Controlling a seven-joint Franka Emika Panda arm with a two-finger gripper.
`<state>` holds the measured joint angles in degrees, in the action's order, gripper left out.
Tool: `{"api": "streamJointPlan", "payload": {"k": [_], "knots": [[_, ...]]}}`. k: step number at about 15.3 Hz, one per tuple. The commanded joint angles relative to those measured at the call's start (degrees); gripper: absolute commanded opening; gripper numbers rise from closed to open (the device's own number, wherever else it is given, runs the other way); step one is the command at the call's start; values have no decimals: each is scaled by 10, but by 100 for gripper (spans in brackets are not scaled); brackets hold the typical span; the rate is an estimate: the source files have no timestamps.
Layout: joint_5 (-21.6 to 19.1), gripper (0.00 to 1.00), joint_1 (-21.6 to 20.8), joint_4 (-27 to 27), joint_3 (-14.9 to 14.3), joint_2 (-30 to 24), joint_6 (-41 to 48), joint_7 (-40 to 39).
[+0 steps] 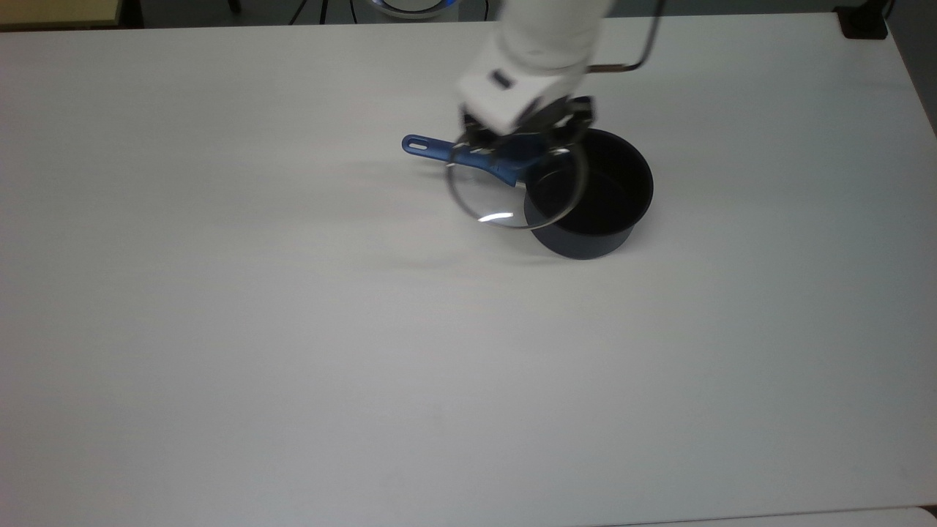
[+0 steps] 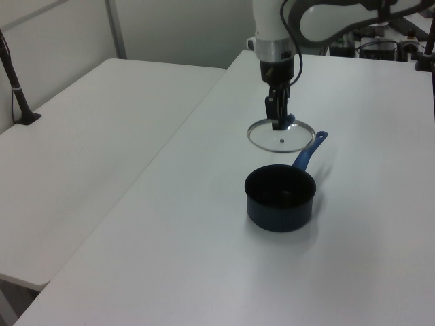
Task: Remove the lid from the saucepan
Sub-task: 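Carry the lid past the blue handle and lower it onto the table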
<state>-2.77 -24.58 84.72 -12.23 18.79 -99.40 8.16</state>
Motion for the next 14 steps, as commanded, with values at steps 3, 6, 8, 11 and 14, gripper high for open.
{"api": "streamJointPlan", "payload": {"k": [3,6,8,11,14], "knots": [[7,55,99,-2,0,2,9,-84],[26,56,159,-2,0,34,-29,-117],[45,56,185,1,0,62,-78,-119],[58,56,204,2,0,93,-105,-119],[57,56,211,5,0,100,-125,-119]]}}
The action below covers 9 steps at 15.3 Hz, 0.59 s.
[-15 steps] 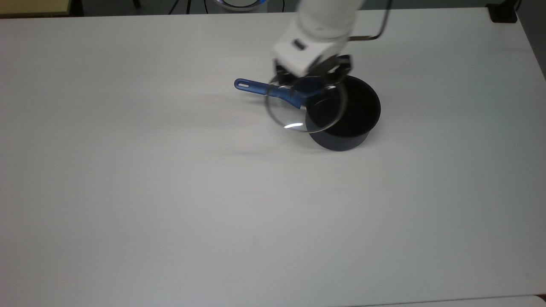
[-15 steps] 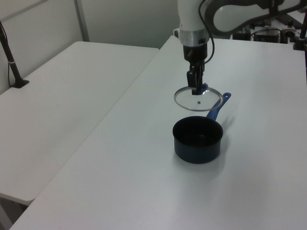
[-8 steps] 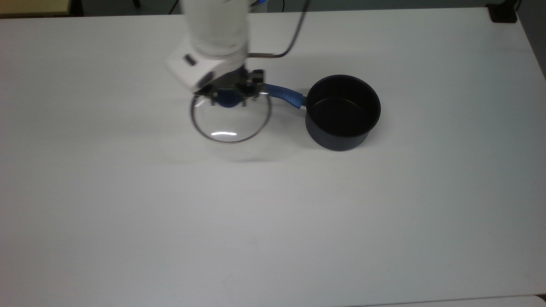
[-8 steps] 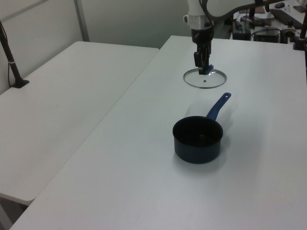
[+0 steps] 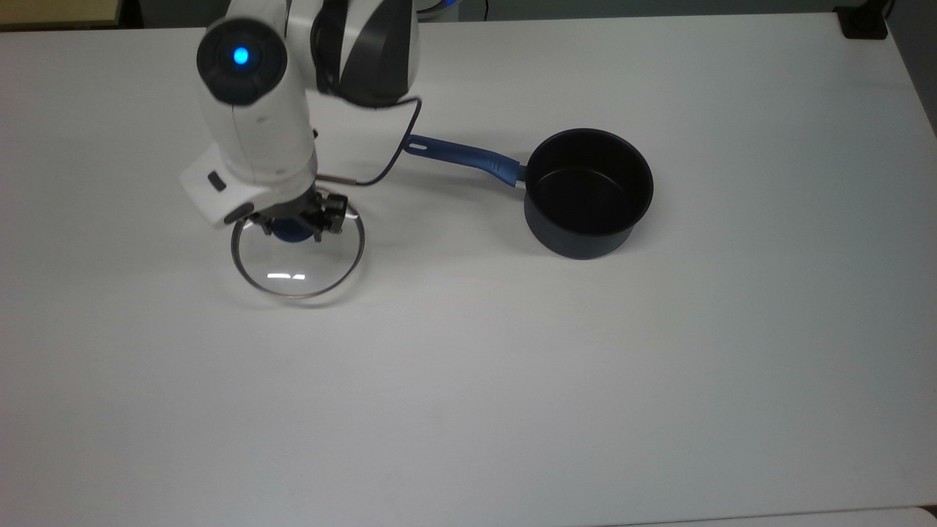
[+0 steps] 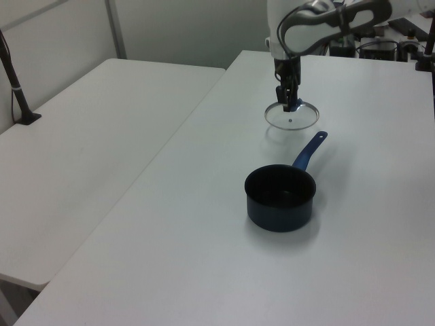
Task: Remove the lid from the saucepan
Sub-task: 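Carry the lid past the blue handle and lower it onto the table, then open the gripper and raise it away from the lid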
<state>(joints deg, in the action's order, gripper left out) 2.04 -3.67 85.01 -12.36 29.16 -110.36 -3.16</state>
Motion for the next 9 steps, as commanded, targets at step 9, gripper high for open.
{"api": "streamJointPlan", "payload": {"k": [9], "knots": [[5,61,7,9,2,26,-35,-8]]}}
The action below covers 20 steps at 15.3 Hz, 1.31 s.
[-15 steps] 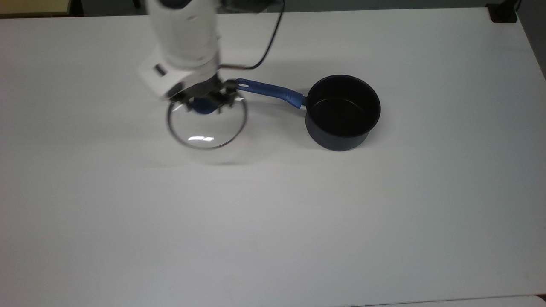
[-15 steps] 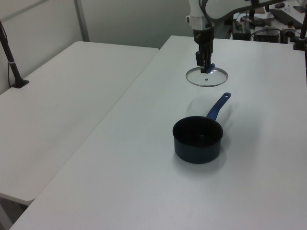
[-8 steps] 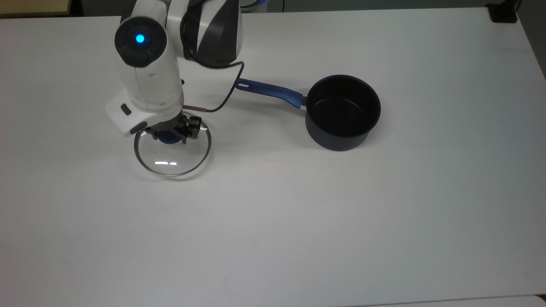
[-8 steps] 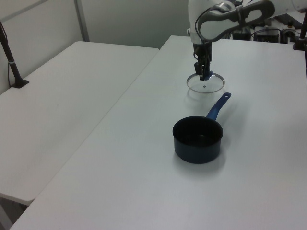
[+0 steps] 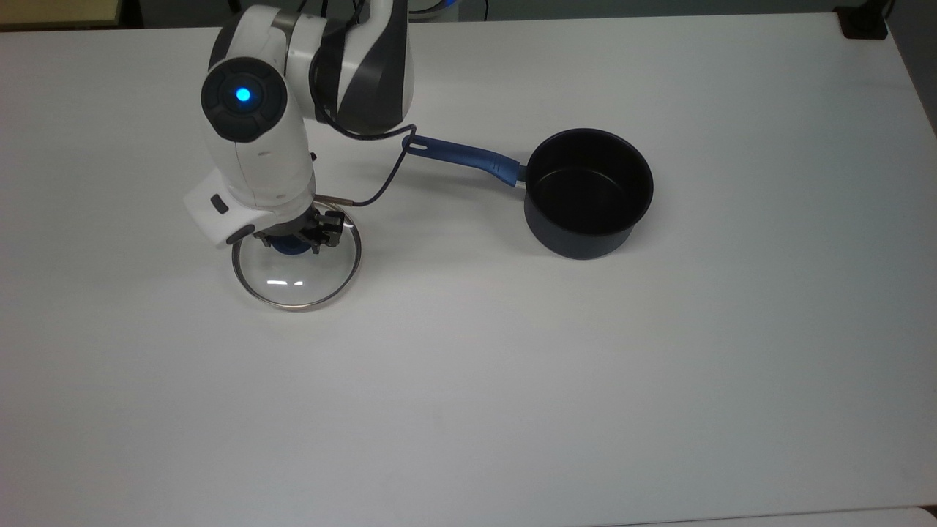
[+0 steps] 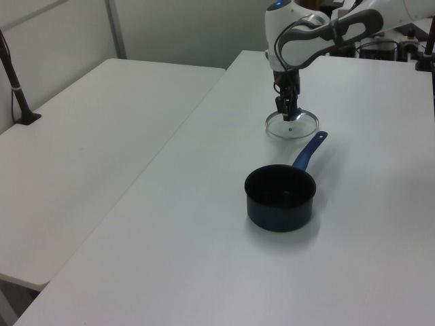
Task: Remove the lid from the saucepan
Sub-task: 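Open the gripper and raise it away from the lid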
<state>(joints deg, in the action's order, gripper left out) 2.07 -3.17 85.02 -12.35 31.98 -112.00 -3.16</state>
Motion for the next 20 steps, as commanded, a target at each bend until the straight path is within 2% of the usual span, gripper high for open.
{"api": "streamJointPlan", "payload": {"k": [1,7,9,10,11,14,17,20], "knots": [[5,61,2,9,2,1,-19,-9],[6,66,2,10,3,13,-19,-9],[1,81,2,9,3,12,-16,-7],[1,94,2,8,3,11,-14,-4],[1,100,2,8,3,7,-11,-3],[-5,100,2,6,3,-30,4,0],[-24,100,-2,-5,3,-79,67,22],[-26,100,-5,-11,5,-128,118,28]]}}
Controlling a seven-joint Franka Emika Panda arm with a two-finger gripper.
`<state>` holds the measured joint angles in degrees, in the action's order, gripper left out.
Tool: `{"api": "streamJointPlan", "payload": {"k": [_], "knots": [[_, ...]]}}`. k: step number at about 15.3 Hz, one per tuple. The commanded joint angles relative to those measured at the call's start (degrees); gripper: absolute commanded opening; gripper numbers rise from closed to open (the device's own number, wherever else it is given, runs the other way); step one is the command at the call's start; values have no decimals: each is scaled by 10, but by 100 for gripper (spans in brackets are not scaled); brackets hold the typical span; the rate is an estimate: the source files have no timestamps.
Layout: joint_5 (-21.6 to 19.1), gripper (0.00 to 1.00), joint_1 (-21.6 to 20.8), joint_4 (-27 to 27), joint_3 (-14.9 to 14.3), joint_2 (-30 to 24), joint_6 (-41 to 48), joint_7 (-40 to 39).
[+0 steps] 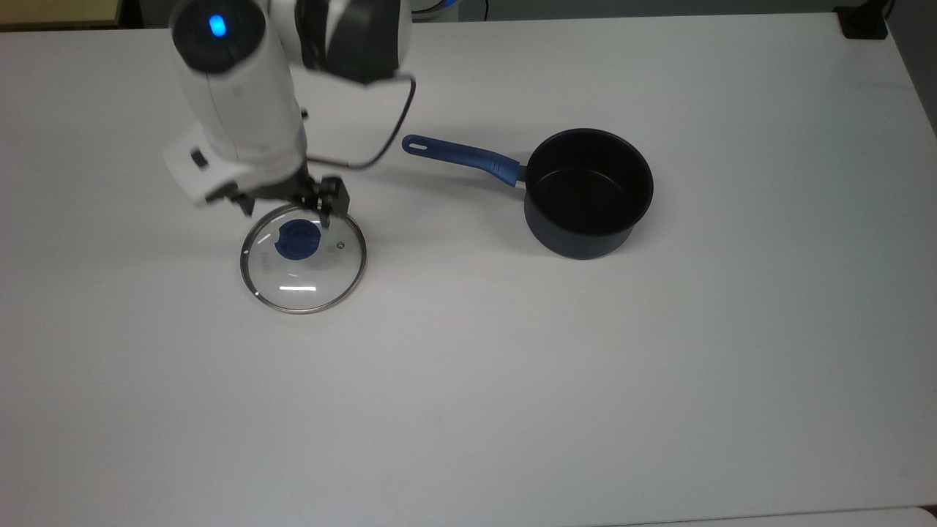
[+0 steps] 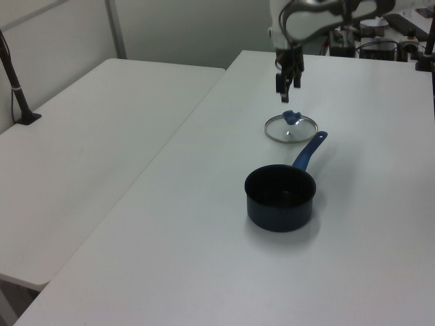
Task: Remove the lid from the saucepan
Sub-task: 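Open the gripper and raise it away from the lid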
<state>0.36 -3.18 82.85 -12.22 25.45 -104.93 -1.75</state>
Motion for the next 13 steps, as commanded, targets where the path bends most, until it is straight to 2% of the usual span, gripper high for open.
{"api": "streamJointPlan", "payload": {"k": [1,7,13], "knots": [[-8,100,-7,12,5,-79,59,15],[-1,100,-50,12,5,-152,170,15],[-2,100,-60,11,7,-167,174,39]]}}
